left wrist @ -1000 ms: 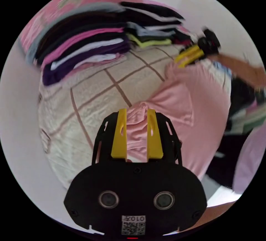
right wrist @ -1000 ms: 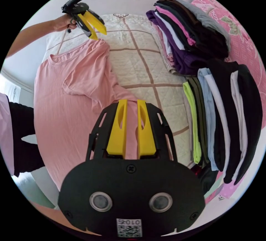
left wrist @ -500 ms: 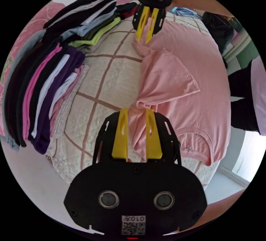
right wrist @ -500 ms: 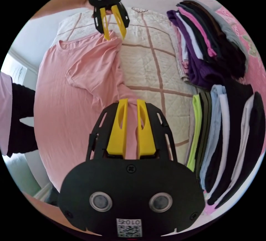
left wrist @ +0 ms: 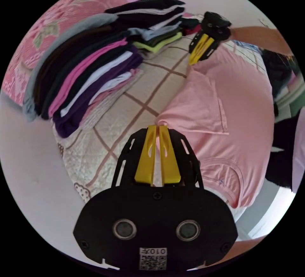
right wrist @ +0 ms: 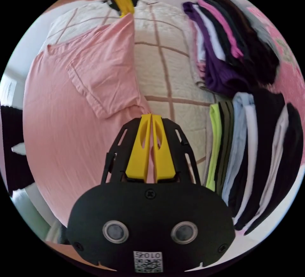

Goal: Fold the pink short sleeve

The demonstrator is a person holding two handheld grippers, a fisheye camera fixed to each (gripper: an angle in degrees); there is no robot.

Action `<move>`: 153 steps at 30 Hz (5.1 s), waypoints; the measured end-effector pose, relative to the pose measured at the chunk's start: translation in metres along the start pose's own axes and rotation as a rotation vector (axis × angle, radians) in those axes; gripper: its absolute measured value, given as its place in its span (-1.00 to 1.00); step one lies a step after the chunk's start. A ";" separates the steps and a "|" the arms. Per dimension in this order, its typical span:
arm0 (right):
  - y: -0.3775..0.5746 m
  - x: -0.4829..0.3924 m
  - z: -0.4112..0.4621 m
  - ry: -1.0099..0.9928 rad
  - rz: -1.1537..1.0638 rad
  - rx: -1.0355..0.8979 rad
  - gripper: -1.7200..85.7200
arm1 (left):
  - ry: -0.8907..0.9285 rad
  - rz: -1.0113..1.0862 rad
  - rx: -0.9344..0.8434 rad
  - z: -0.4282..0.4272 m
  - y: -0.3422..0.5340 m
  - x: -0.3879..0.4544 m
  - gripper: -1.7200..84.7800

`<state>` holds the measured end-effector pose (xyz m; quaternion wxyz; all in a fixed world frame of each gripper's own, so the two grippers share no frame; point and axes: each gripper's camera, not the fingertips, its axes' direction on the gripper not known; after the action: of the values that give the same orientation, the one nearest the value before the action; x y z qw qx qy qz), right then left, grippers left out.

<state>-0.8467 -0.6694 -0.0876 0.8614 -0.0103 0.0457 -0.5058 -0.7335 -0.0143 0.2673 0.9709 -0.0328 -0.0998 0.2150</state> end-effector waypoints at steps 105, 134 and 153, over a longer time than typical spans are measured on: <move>0.220 -0.228 -0.048 -0.408 -0.015 0.565 -0.74 | -0.082 -1.301 0.268 -0.030 0.451 0.534 -0.88; 0.174 -0.428 -0.013 -0.441 0.026 0.289 -0.60 | 0.499 -0.758 0.157 0.195 0.515 0.480 -0.83; 0.188 -0.419 -0.018 -0.343 0.174 0.378 -0.59 | 0.825 -0.971 0.187 0.065 0.404 0.375 -0.88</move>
<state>-0.8877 -0.2118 -0.0892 0.8834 0.0693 -0.1953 -0.4202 -0.5799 0.5117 0.3552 0.9150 0.0208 0.2976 -0.2715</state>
